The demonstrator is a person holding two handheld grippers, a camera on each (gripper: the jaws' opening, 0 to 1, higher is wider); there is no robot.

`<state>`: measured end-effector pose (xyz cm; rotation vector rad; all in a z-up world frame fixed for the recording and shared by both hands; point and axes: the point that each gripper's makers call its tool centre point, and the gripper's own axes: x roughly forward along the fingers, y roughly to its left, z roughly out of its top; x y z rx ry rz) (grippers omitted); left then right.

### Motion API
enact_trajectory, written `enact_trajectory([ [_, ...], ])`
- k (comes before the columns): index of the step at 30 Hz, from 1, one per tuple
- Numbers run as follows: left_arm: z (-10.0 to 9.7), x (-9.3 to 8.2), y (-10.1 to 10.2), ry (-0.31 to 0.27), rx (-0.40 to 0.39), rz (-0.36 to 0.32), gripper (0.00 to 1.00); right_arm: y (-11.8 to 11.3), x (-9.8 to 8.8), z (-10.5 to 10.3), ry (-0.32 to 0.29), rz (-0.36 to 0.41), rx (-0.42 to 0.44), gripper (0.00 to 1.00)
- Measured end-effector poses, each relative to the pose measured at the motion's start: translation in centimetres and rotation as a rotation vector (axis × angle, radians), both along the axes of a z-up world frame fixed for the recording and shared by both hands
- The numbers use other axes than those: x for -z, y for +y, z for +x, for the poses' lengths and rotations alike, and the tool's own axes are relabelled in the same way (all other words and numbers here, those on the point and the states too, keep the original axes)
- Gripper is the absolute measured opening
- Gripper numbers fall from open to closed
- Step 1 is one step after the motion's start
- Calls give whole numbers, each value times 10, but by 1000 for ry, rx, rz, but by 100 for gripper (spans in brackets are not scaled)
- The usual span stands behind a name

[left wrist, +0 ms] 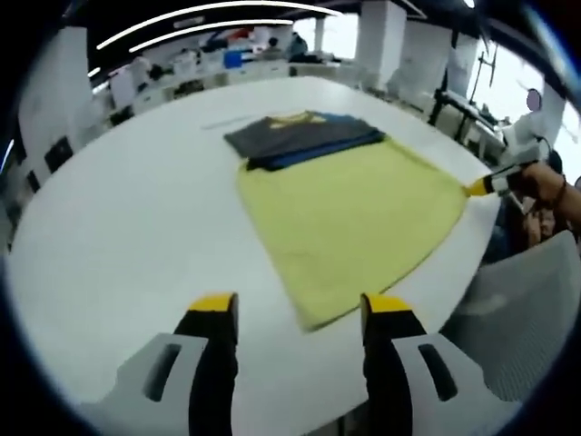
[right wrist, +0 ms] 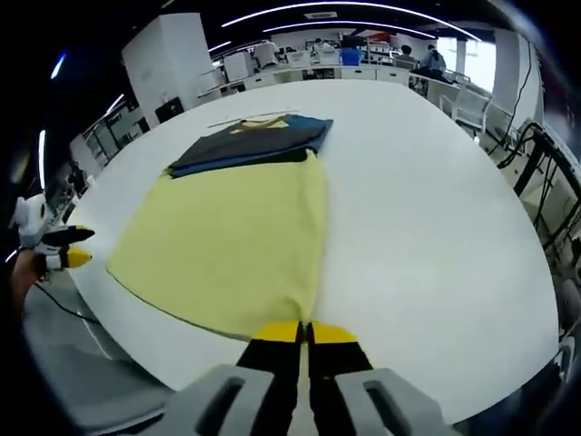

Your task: Fold the garment on the visible template until the final outline fits inside the template.

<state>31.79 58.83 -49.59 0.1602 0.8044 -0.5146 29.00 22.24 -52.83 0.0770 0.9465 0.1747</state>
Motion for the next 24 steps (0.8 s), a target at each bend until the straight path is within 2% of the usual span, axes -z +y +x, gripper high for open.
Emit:
enact_trajectory([
  [6, 0, 9, -4, 31, -23, -19, 43, 0, 3, -1, 7, 5, 2, 0],
  [10, -2, 14, -6, 61, -35, -27, 31, 0, 5, -2, 8, 5, -2, 0],
  [20, -11, 32, -7, 166, -89, -75, 23, 0, 6, -1, 8, 14, 1, 0],
  [24, -12, 35, -9, 177, -89, -85, 22, 0, 6, -1, 10, 18, 2, 0],
])
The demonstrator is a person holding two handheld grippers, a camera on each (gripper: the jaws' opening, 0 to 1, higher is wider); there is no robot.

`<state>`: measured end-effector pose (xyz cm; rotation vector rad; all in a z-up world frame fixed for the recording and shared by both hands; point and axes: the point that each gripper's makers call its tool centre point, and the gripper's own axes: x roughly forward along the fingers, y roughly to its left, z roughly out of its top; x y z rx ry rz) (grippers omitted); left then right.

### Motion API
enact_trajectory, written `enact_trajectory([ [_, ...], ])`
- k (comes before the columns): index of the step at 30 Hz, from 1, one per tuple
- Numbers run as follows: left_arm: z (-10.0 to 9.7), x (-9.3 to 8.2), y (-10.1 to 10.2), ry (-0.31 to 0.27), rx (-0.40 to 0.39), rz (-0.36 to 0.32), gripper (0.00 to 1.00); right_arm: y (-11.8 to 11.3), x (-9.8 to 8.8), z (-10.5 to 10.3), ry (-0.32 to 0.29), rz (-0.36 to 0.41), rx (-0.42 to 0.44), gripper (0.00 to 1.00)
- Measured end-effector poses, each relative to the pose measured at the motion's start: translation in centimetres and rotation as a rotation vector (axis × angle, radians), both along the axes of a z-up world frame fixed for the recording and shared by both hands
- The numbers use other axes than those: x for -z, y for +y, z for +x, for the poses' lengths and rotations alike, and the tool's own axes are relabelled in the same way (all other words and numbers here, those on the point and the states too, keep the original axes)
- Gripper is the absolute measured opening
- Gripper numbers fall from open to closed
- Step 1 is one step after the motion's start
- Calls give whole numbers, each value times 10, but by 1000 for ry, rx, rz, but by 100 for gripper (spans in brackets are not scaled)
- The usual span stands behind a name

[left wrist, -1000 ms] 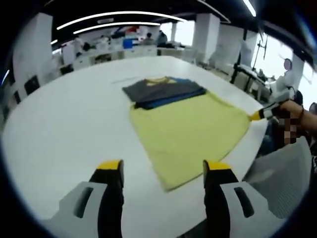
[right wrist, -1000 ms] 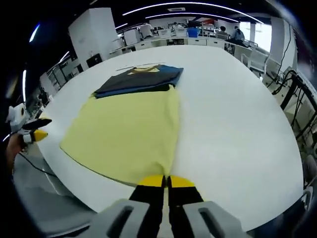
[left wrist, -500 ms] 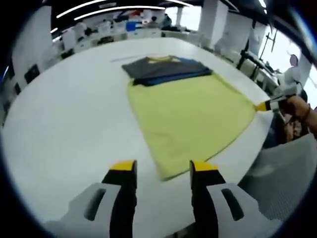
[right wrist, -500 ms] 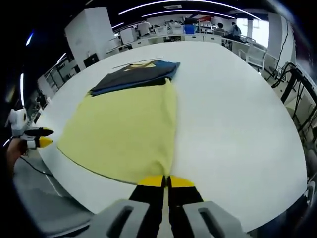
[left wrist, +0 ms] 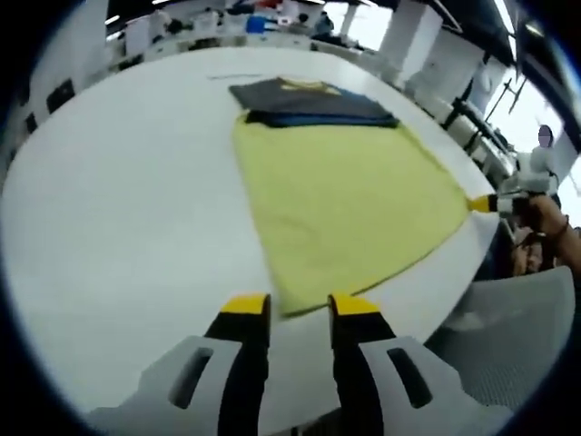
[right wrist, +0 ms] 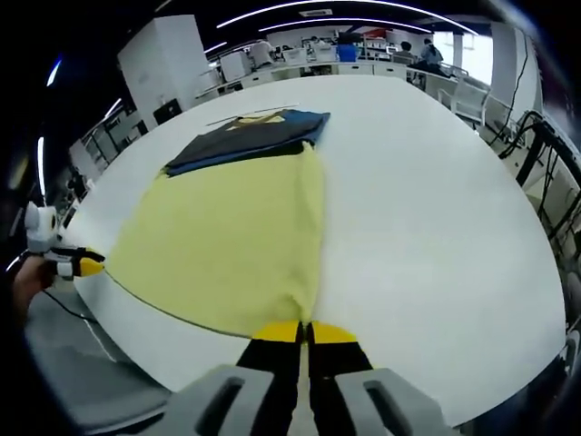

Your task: Fold the garment on the visible template until the final outline fits inside the template.

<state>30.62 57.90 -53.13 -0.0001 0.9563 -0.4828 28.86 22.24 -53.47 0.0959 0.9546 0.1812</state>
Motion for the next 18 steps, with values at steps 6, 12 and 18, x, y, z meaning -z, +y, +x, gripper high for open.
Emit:
enact_trajectory([
  [6, 2, 2, 2, 12, -28, -13, 19, 0, 0, 1, 1, 3, 1, 0],
  [12, -1, 6, 2, 35, -49, -30, 13, 0, 0, 1, 0, -4, -4, 0],
  [18, 0, 8, 5, 40, -73, -33, 5, 0, -1, 1, -2, -8, -7, 0],
])
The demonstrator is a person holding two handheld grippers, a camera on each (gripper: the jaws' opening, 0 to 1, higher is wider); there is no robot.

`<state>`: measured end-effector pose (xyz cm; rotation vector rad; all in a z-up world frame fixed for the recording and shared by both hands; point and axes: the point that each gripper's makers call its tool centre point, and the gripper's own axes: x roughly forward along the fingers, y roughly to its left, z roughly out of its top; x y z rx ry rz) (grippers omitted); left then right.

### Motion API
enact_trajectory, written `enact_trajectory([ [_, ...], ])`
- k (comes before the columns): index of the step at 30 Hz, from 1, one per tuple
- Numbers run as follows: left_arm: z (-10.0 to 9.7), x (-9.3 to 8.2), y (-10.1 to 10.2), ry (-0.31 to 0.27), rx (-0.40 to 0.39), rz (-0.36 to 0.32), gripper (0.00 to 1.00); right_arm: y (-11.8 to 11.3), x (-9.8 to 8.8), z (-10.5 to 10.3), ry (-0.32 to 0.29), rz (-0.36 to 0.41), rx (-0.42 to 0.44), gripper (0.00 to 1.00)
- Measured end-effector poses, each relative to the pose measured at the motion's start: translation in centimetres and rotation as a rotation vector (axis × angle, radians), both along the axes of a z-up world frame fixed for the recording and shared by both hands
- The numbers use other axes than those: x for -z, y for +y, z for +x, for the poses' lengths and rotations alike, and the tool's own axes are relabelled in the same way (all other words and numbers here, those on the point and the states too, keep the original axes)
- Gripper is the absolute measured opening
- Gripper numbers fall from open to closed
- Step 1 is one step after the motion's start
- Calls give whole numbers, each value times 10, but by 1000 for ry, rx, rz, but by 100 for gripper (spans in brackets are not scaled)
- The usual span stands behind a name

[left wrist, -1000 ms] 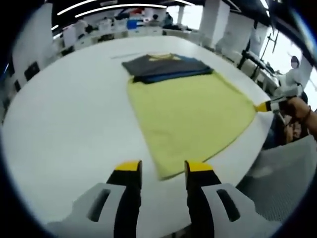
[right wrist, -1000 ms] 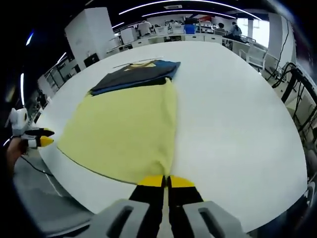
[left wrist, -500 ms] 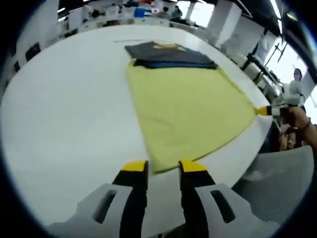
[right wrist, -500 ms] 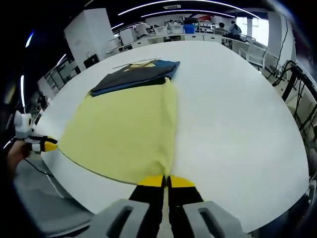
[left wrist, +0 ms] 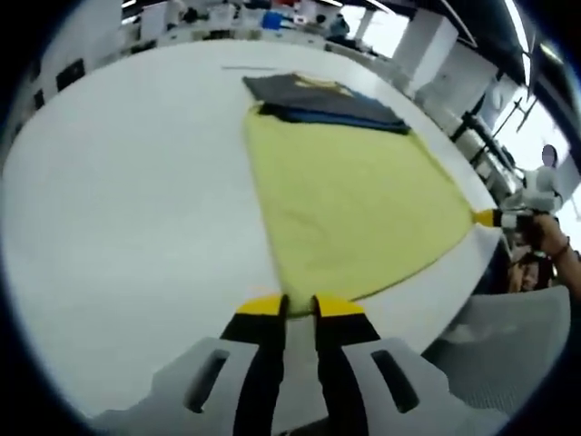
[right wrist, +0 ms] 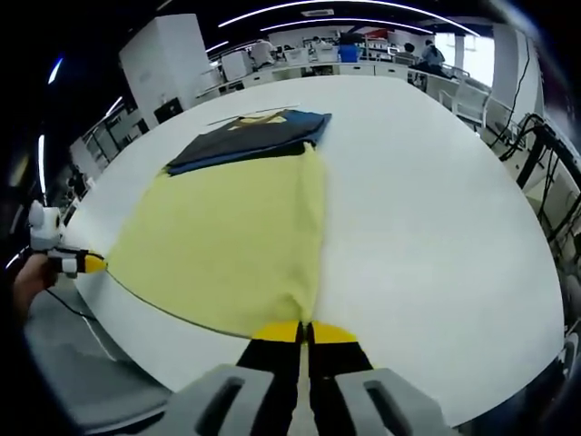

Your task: Fold the garment on the visible template until the final outline fits inside the template.

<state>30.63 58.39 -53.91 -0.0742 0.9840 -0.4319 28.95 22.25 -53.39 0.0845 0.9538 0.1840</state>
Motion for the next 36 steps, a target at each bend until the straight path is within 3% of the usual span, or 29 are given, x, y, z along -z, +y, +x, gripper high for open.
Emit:
enact_trajectory([
  [8, -1, 0, -1, -2, 31, 13, 0, 0, -1, 0, -4, -8, -9, 0],
  [18, -9, -14, 1, -21, 51, 57, 0, 1, -7, -4, -15, 7, -14, 0],
  [31, -23, -33, 13, -40, 37, 74, 0, 18, -13, -27, -4, 30, -79, 0],
  [36, -34, -40, 16, -58, 64, 117, 0, 24, -15, -38, -3, 29, -94, 0],
])
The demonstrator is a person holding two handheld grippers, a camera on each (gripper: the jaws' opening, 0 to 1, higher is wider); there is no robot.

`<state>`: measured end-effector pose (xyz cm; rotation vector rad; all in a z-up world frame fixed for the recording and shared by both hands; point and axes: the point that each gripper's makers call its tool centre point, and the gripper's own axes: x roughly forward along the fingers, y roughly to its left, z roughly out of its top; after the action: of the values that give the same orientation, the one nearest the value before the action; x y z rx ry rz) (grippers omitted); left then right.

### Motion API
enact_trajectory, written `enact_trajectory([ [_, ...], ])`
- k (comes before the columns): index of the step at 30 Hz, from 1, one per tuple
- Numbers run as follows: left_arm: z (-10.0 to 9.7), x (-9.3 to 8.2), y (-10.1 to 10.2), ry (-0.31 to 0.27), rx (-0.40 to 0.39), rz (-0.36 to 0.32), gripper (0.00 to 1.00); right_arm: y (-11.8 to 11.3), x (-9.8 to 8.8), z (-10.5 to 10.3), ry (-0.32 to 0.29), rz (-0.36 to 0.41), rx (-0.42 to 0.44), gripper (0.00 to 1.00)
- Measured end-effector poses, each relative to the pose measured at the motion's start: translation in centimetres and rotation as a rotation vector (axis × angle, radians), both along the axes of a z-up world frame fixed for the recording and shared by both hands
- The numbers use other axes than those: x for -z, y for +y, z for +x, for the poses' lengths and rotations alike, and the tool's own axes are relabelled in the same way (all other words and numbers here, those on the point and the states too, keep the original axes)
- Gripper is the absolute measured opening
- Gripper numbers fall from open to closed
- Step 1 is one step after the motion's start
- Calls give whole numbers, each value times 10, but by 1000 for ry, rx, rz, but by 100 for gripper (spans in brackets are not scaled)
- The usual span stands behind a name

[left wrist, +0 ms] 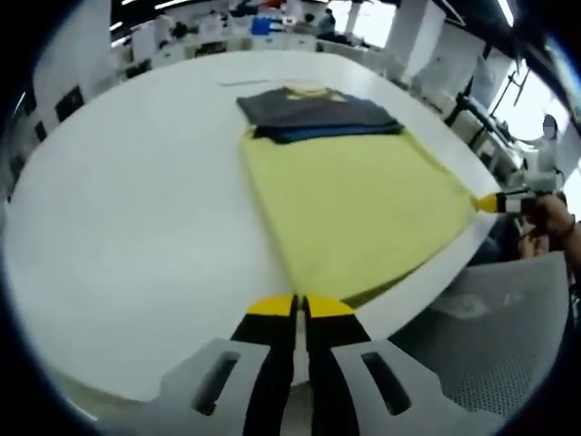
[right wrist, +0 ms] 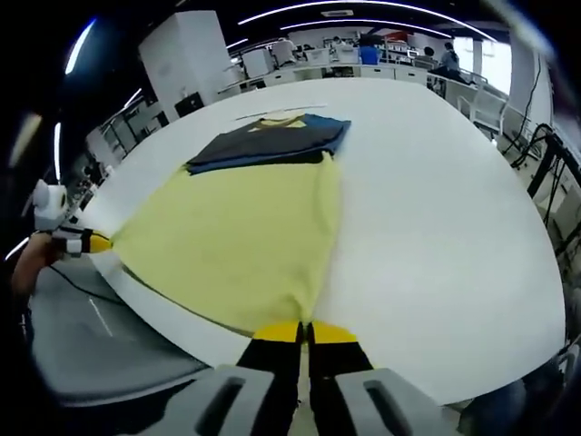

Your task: Fold the garment on the visible template until the final outline fits inside the template.

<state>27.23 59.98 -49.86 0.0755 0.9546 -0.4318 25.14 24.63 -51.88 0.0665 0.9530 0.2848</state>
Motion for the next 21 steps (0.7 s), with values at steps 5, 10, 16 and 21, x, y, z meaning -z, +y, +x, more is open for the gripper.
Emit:
enact_trajectory([
  [5, -10, -6, 2, -17, 12, -14, 0, 2, -2, -10, 1, -1, -9, 0],
  [10, -24, -5, 6, -7, 6, -22, 0, 6, -5, -21, 4, -6, -25, 0],
  [16, -30, -10, 6, -35, 22, -26, 0, 8, -8, -28, -2, -7, -25, 0],
  [21, -35, -12, 8, -30, 25, -26, 0, 9, -10, -31, -6, -8, -18, 0],
])
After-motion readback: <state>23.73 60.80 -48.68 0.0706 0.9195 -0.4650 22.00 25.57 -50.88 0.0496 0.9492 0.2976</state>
